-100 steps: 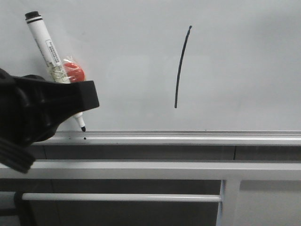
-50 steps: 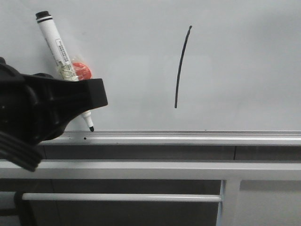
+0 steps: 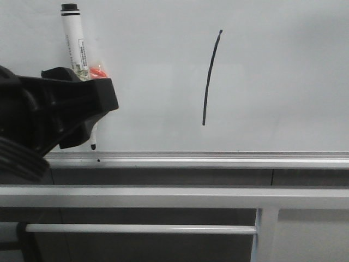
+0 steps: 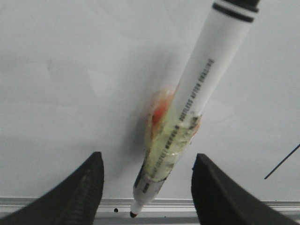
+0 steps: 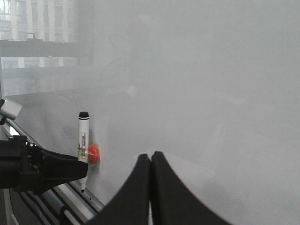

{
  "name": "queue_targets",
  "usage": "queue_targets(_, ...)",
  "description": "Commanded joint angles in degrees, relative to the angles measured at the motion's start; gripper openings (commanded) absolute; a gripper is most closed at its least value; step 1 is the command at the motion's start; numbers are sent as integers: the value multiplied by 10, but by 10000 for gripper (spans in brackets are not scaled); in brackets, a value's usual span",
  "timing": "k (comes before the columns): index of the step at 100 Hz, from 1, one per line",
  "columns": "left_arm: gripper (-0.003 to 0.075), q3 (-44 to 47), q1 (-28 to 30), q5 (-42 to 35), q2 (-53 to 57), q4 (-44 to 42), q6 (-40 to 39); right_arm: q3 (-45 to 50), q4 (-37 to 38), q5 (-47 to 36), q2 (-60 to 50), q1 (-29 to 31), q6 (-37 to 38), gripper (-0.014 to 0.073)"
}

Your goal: Write number 1 on whiteboard

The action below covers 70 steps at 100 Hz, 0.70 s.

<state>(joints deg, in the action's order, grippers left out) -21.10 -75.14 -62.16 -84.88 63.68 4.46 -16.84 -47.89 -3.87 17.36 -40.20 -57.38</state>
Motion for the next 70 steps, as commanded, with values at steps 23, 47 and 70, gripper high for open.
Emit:
queue_targets(23,395,-12,-56,-68,12,16,27,-15,-1,-36,4,4,-7,-64)
queue_targets(47,374,-12,-174,-172,41,221,165,-15,-1,-38,4,4,-7,-64)
queue_targets(70,-20,-12,-266,-172,114,265,376,-15,-1,-45,4,4,-7,-64)
